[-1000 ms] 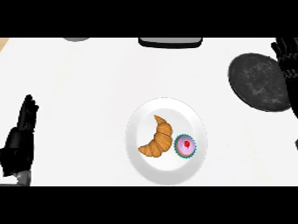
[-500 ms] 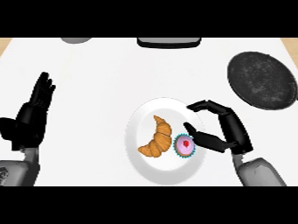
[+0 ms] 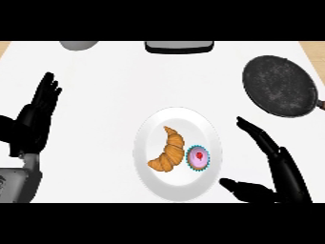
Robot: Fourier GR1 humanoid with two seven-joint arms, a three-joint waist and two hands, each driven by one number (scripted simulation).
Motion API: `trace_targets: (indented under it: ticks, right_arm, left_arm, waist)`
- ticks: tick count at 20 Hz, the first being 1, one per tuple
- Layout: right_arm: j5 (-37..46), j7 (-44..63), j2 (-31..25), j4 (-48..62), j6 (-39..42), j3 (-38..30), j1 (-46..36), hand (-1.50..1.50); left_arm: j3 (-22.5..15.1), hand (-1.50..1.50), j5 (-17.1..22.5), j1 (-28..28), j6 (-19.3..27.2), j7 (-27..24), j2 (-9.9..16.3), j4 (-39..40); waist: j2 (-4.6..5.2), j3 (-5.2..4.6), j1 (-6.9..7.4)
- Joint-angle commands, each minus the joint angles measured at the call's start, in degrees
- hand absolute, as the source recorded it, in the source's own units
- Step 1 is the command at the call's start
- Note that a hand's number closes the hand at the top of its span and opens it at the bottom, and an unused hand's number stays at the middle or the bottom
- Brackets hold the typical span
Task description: Pick the croissant from the plate and place it in the pan
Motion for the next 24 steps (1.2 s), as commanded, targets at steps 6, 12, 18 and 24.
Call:
trace_targets:
  ticks: [6, 12, 18, 24]
  right_arm:
    - [4.3, 35.1, -13.1, -21.8, 18.6, -0.3, -8.6, -1.50]
    - [6.3, 51.0, -7.1, -21.1, 27.3, 2.7, -25.5, -1.50]
    - [4.0, 58.3, 3.6, -16.3, 32.4, 3.3, -34.9, -1.50]
    - [7.0, 52.7, 12.5, -7.7, 31.7, 7.9, -34.8, -1.50]
  left_arm:
    - [-0.7, 0.00, -1.5, -0.9, 0.2, -0.5, -0.8, 0.2]
    - [1.1, 0.00, -0.4, -2.8, -2.1, -0.7, -1.3, 3.3]
    - [2.6, 0.00, -0.5, -1.4, -3.7, 1.8, -0.5, -0.4]
    - [3.7, 0.00, -1.9, -5.2, -4.7, -1.7, -2.2, 6.4]
  waist:
    - [0.14, -0.21, 1.29]
    - [0.39, 0.00, 1.91]
    - [0.23, 0.08, 2.03]
    - [0.39, 0.10, 1.62]
